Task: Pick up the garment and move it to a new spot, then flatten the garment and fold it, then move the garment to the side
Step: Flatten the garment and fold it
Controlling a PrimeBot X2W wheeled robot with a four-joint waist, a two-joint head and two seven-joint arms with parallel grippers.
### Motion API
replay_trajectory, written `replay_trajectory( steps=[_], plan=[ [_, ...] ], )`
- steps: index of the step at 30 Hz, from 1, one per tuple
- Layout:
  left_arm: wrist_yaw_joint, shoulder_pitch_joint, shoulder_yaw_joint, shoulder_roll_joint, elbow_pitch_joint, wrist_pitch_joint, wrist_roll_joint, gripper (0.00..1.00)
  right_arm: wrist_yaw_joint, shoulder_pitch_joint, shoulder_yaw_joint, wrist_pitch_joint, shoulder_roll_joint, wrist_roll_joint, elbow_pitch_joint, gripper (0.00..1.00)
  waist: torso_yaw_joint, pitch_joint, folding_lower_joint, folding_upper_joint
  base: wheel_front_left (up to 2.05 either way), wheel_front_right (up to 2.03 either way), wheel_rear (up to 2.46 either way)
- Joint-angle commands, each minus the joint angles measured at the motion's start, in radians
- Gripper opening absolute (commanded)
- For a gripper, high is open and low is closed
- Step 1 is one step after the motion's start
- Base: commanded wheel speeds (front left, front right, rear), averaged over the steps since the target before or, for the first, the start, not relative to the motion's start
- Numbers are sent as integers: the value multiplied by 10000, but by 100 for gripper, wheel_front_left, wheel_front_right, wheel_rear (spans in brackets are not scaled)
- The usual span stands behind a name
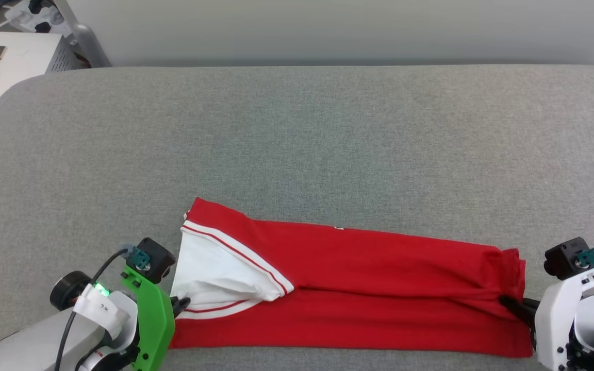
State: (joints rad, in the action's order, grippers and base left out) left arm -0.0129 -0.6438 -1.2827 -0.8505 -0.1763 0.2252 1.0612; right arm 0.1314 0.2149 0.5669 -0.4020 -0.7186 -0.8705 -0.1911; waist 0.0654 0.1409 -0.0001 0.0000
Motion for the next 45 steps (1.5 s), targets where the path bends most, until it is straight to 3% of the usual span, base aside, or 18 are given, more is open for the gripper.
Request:
replay_trajectory(
  steps=[1, 8, 9, 10, 11, 14, 25, 30, 34, 38, 45],
  plan=[
    [6, 227, 25, 110, -180, -31, 73, 0, -7, -216, -22, -55, 114, 125, -48, 0, -32, 214, 1, 0, 0, 0, 0],
    [-87, 557, 83, 469, -796, -428, 152, 0, -7, -600, -248, 109, 495, 249, -83, 0, -106, 250, 1, 0, 0, 0, 0],
    [-24, 595, 106, 487, -857, -565, 112, 0, -7, -634, -334, 212, 514, 298, -41, 20, -117, 187, 1, 0, 0, 0, 0],
    [48, 613, 138, 488, -887, -712, 55, 42, -7, -659, -419, 303, 524, 336, 4, 89, -127, 123, 1, 0, 0, 0, 0],
    [174, 639, 195, 488, -916, -933, -26, 100, -7, -706, -562, 423, 545, 352, 76, 100, -131, 30, 1, 0, 0, 0, 0],
    [540, 762, 417, 475, -855, -1641, -170, 100, -7, -899, -982, 650, 548, 451, 460, 100, -134, -235, 1, 0, 0, 0, 0],
    [3007, 1468, 1553, 327, -22, -4367, -708, 100, -7, -1874, -3468, 161, 385, 791, 2141, 100, 76, -605, 1, 0, 0, 0, 0],
    [4141, 1787, 2485, 502, 279, -4839, -1306, 100, -7, -2107, -4163, -815, 534, 299, 2021, 100, 218, -494, 1, 0, 0, 0, 0],
    [4732, 2319, 3843, 857, 707, -4864, -2391, 100, -7, -2102, -4309, -1578, 608, -82, 1713, 100, 365, -329, 1, 0, 0, 0, 0],
    [4976, 3181, 5391, 1395, 1070, -4867, -3620, 100, -7, -1980, -4248, -1987, 754, -340, 1473, 100, 555, -159, 1, 0, 0, 0, 0],
    [4783, 4585, 7792, 2679, 1437, -4868, -5610, 100, -7, -1768, -3971, -2247, 989, -491, 803, 100, 870, 88, 1, 0, 0, 0, 0]
  ],
)
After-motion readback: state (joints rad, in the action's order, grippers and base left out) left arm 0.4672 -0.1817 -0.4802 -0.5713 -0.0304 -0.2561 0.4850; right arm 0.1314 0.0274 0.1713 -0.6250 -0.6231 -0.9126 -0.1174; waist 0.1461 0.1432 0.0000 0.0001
